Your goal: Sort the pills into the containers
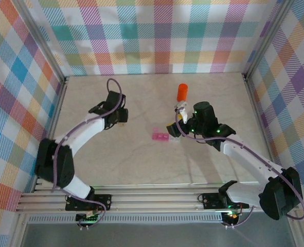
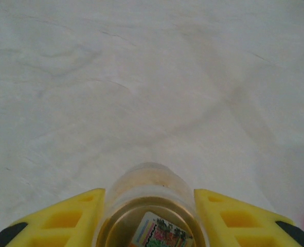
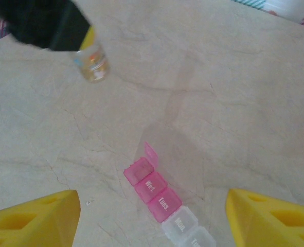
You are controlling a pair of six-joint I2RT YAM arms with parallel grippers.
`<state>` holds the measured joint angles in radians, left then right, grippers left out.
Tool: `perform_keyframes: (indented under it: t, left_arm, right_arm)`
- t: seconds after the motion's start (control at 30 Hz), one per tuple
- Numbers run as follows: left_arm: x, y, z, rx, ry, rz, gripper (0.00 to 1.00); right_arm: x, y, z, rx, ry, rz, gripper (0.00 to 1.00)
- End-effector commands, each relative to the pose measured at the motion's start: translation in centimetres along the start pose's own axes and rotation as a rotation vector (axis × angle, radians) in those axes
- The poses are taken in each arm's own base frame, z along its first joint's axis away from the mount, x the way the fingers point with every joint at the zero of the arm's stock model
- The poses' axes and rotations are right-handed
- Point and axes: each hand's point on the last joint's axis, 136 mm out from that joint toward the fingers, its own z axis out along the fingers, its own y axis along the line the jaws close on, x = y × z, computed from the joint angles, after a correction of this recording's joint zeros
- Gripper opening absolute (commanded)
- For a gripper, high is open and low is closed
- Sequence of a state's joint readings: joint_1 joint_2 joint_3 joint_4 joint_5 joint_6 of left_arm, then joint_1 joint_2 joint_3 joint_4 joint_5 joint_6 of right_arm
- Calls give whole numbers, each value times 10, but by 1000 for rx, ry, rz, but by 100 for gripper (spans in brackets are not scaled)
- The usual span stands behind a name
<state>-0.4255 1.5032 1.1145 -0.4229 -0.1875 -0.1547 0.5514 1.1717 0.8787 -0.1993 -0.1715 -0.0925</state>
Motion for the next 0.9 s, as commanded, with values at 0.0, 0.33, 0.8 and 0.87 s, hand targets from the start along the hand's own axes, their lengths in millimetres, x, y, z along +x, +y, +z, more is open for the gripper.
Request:
perform_keyframes:
  t: [0.0, 0.33, 0.8, 0.87]
  left_arm:
    - [22, -35, -17, 146, -10, 97, 30]
    - [76, -115, -42, 364, -58, 358, 33]
    - [100, -146, -25, 394, -35, 419, 40]
    - [100, -143, -25, 383, -43, 416, 47]
  right_arm:
    - [12, -1, -1, 22, 9, 79, 75]
    - [30, -10, -3, 81, 44, 174, 74]
    - [46, -16, 2, 120, 91, 195, 73]
    - [49, -15, 3, 120, 105, 191, 73]
